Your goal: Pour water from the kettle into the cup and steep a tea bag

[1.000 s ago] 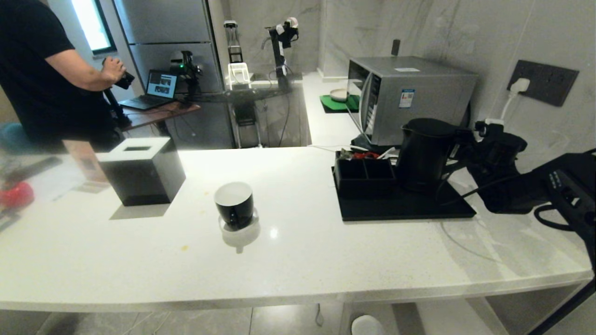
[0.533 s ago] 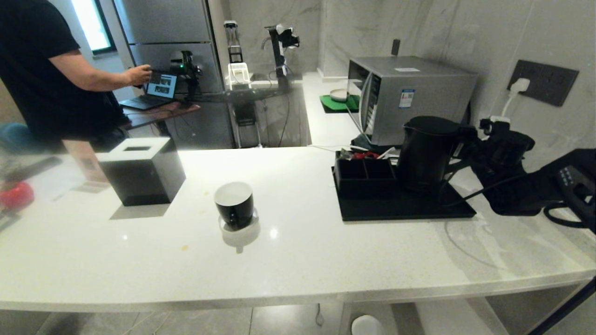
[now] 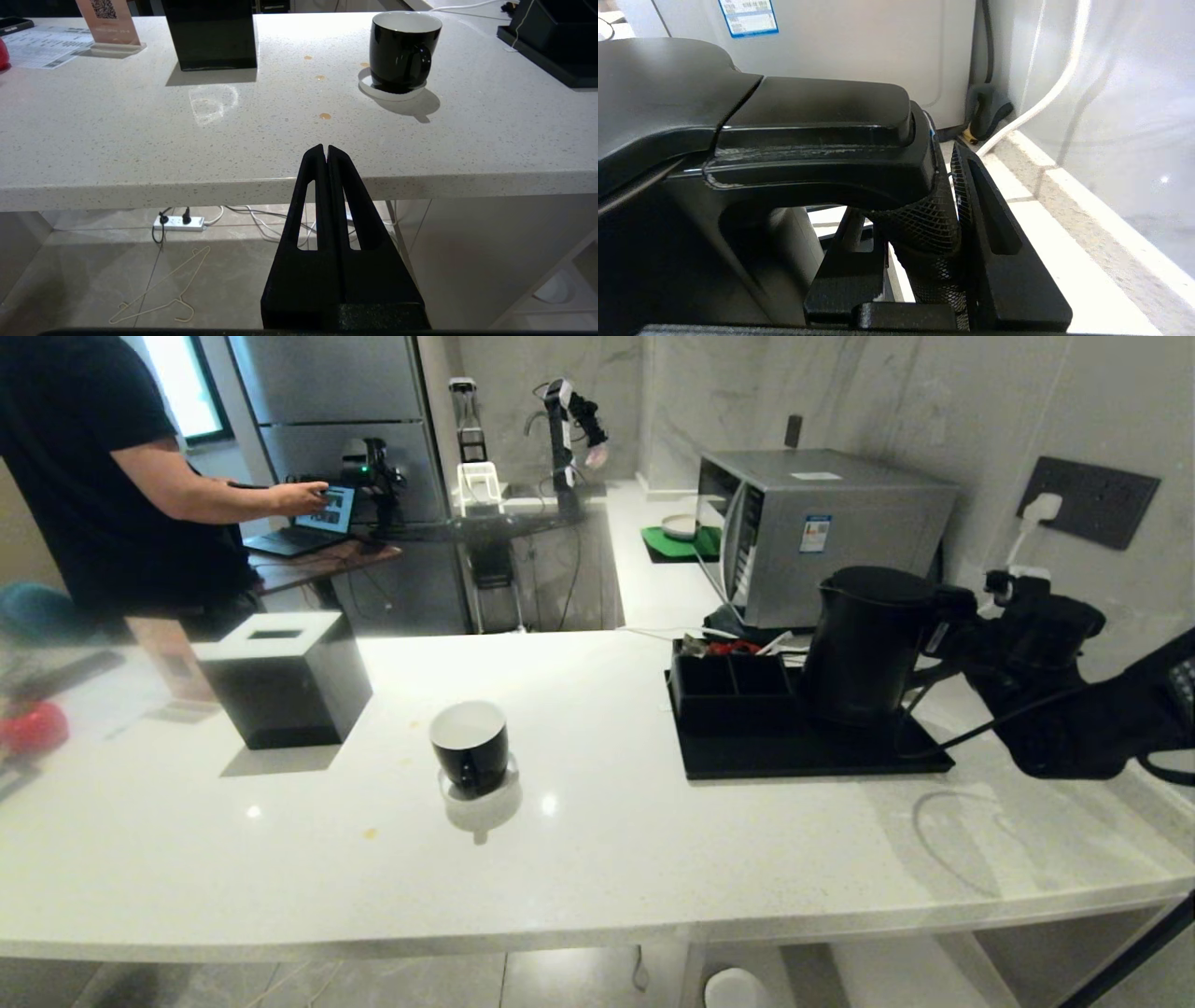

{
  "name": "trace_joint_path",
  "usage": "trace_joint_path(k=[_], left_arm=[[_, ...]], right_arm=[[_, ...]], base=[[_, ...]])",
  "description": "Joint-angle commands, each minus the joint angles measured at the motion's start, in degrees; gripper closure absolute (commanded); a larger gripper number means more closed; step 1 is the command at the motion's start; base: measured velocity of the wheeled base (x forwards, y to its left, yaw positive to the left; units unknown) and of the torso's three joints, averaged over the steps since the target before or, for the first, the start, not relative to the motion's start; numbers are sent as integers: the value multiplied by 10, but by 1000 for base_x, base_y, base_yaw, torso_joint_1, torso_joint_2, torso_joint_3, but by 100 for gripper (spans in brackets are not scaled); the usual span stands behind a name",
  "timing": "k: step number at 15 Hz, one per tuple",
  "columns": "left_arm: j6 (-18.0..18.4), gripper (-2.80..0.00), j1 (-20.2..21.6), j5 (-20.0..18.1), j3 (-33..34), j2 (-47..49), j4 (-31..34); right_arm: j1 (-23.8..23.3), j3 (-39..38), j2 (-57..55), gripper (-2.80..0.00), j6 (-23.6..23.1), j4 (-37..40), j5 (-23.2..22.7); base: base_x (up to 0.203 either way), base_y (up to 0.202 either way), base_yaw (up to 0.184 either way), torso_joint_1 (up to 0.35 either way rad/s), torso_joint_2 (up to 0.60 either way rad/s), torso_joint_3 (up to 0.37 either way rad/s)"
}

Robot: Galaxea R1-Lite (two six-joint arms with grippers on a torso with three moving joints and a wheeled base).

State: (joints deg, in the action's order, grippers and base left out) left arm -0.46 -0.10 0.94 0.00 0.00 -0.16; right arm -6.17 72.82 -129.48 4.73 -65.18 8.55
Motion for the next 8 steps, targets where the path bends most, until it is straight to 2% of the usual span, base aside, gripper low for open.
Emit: trace_joint_path(k=[1, 8], left_arm=[[-1, 0, 0, 0, 0, 1, 0], [0, 0, 0, 0, 0, 1, 0]], right_arm=[[0, -27, 30, 0, 0, -8, 1], [3, -142, 126, 0, 1, -18, 1]], base=[[0, 0, 0, 0, 0, 0], [0, 0, 0, 0, 0, 0]])
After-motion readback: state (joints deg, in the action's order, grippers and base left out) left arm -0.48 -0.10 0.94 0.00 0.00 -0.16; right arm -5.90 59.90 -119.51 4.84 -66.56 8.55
